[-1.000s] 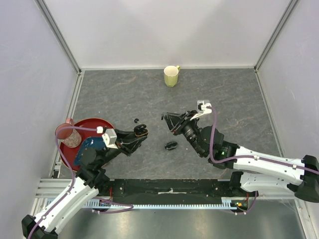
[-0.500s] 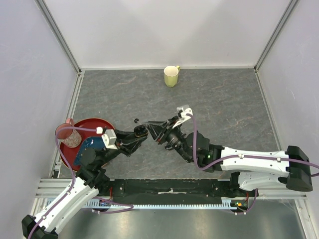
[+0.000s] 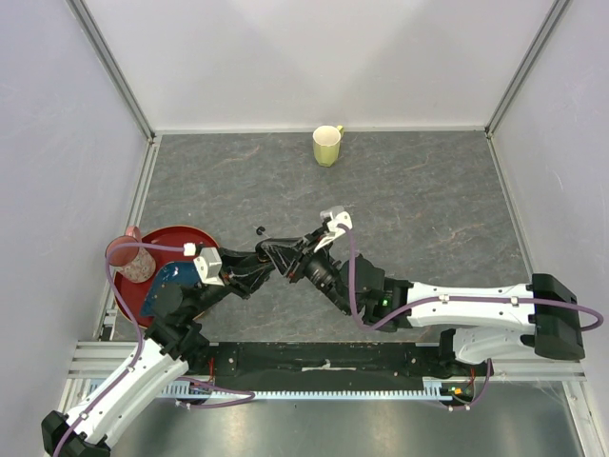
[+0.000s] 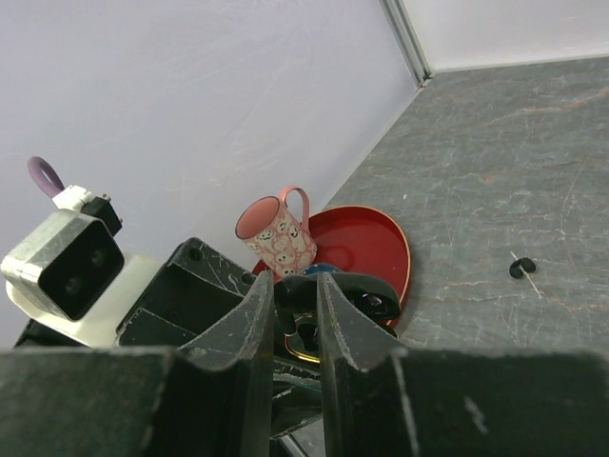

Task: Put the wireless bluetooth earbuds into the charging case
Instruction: Place the earbud in the charging case.

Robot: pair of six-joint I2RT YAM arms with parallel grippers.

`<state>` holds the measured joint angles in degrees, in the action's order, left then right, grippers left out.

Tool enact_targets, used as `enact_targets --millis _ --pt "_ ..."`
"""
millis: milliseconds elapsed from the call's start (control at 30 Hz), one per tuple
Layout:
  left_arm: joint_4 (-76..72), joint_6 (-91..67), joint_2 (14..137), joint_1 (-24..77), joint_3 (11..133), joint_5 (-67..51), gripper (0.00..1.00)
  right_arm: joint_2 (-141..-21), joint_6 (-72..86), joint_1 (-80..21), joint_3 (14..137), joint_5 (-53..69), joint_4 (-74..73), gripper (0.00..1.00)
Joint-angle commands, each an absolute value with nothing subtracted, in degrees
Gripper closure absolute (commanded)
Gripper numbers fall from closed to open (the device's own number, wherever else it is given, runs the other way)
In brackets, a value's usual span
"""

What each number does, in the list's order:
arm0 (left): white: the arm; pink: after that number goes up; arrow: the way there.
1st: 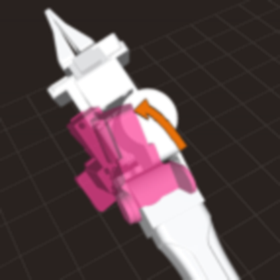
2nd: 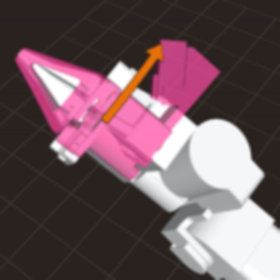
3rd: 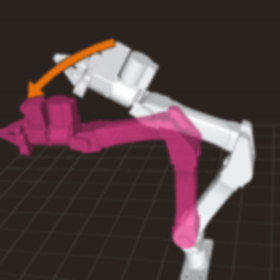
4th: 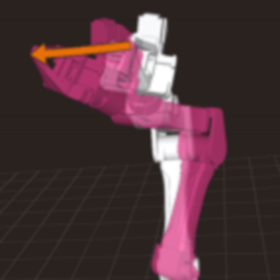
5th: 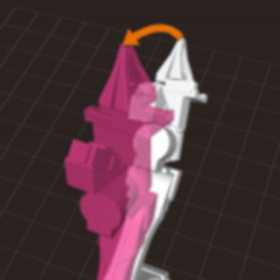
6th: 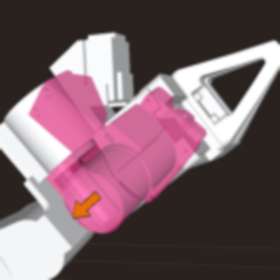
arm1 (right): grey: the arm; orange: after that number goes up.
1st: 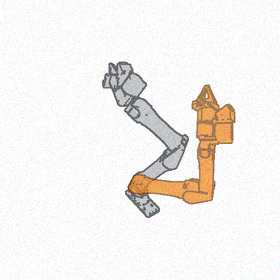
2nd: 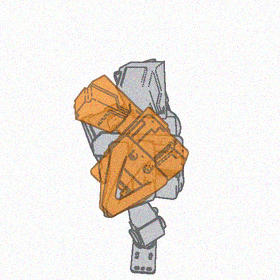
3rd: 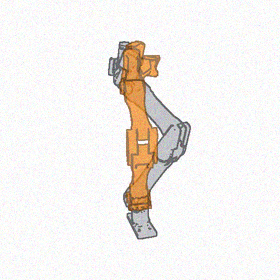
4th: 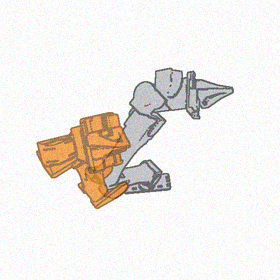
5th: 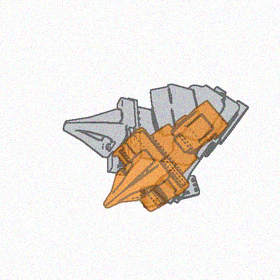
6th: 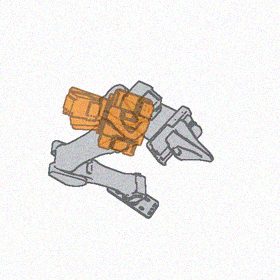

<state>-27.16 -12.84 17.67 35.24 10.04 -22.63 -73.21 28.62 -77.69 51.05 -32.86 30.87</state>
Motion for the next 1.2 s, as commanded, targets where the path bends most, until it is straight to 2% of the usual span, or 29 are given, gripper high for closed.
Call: enact_targets --millis 0,1167 --pt "-30.1 -13.7 17.4 35.5 10.5 -22.8 0.98 -74.4 27.6 -78.6 53.5 -33.7 34.0 1.0" --pt "-31.3 -14.3 15.0 35.4 10.1 -20.9 0.98 -78.0 24.5 -81.3 52.7 -38.4 33.0 1.0"
